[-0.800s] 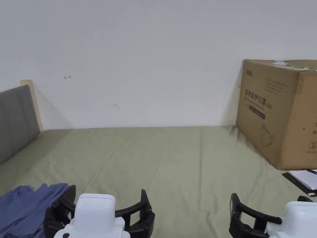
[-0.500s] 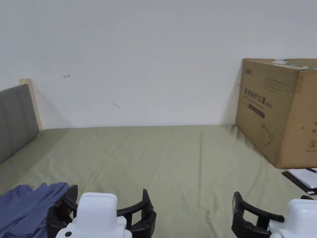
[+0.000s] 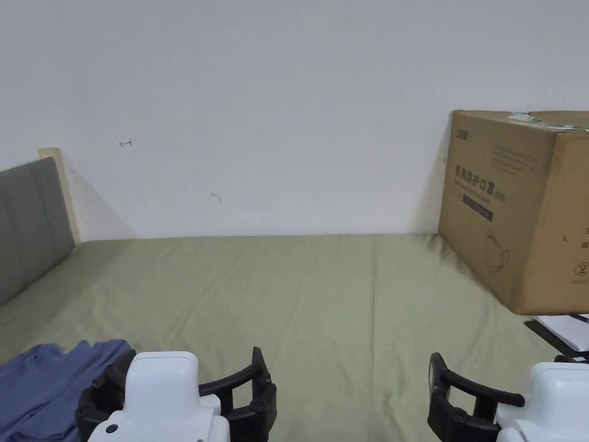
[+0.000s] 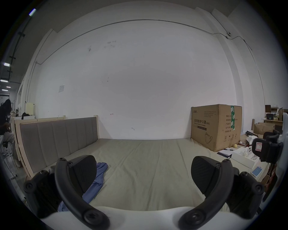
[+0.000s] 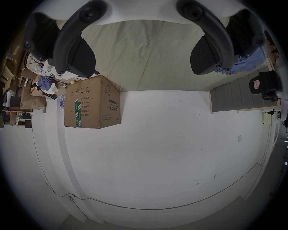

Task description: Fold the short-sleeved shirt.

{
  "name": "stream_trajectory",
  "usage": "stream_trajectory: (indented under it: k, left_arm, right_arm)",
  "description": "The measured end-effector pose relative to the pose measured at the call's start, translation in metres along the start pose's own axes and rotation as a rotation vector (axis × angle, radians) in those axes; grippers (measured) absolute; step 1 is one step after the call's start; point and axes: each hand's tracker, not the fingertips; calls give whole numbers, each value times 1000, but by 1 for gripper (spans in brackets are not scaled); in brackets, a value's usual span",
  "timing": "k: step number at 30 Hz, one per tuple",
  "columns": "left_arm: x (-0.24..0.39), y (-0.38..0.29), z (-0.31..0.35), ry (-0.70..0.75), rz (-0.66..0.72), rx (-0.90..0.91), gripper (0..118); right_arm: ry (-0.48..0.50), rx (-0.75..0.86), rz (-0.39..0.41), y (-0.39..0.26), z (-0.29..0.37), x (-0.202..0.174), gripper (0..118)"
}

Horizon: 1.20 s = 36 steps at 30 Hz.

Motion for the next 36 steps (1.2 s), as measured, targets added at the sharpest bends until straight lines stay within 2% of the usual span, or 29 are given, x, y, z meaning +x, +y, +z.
stream_trajectory:
  k: [8, 9, 10, 11, 12, 13, 14, 15, 16, 18, 19, 20, 21, 24, 25, 27, 29, 30, 31, 32, 33, 34, 35, 36]
  left_arm:
    - [1, 3, -2, 13, -12, -6, 118]
    - [3, 4, -2, 19, -36, 0, 118]
    - [8, 5, -2, 43, -107, 16, 118]
    - [15, 6, -2, 55, -195, 46, 118]
    - [22, 5, -2, 59, -313, 77, 118]
    - [33, 2, -4, 83, -518, 109, 118]
    - [45, -5, -8, 86, -791, 110, 118]
    - [53, -14, -10, 75, -1042, 113, 118]
    - [58, -30, -10, 60, -1339, 136, 118]
    - [54, -62, -9, 100, -1730, 296, 117]
    - [50, -69, -7, 100, -1787, 365, 117]
    - [48, -71, -5, 91, -1736, 340, 117]
    - [51, -68, -3, 76, -1658, 293, 117]
    - [52, -34, 0, -26, -1150, 90, 117]
    - [49, -24, -2, -21, -1029, 58, 117]
    - [40, -5, -7, 26, -747, 23, 117]
    - [17, 11, -11, 43, -374, 15, 117]
    - [3, 14, -9, 35, -184, 36, 117]
    - [-9, 14, -5, 21, -25, 62, 118]
    - [-24, 14, -1, 17, 159, 98, 118]
    - [-29, 10, 2, 65, 239, 136, 118]
    - [-34, 7, 4, 112, 302, 154, 118]
    - [-38, 3, 5, 135, 338, 190, 118]
    - [-36, 0, 5, 142, 337, 207, 118]
  right_arm:
    - [13, 10, -8, 1, 0, 0, 118]
    - [9, 16, -26, 0, 0, 1, 118]
    - [2, 32, -94, -1, 1, 4, 118]
    - [8, 48, -234, -3, 2, 12, 118]
    - [22, 65, -437, -8, 3, 24, 118]
    - [-1, 35, -709, -16, 3, 37, 118]
    - [-80, -62, -979, -27, -1, 50, 118]
    - [-153, -166, -1199, -40, -6, 60, 118]
    - [-228, -308, -1453, -60, -12, 70, 118]
    - [-247, -531, -1772, -101, -11, 79, 118]
    - [-228, -556, -1850, -114, -7, 78, 118]
    - [-206, -540, -1848, -121, -2, 77, 118]
    - [-207, -519, -1781, -124, 2, 75, 118]
    - [-178, -444, -1457, -99, -2, 83, 118]
    - [-158, -400, -1378, -84, -3, 78, 118]
    - [-89, -271, -1169, -54, -4, 77, 118]
    - [-45, -136, -796, -18, 0, 63, 118]
    - [-42, -64, -564, -6, 4, 51, 118]
    - [-55, 1, -355, 1, 10, 39, 118]
    - [-104, 84, -100, 2, 18, 23, 118]
    - [-168, 156, 72, -3, 22, 10, 118]
    - [-215, 219, 180, -10, 27, 1, 118]
    - [-195, 249, 215, -14, 31, -1, 118]
    - [-138, 225, 181, -14, 33, 0, 118]
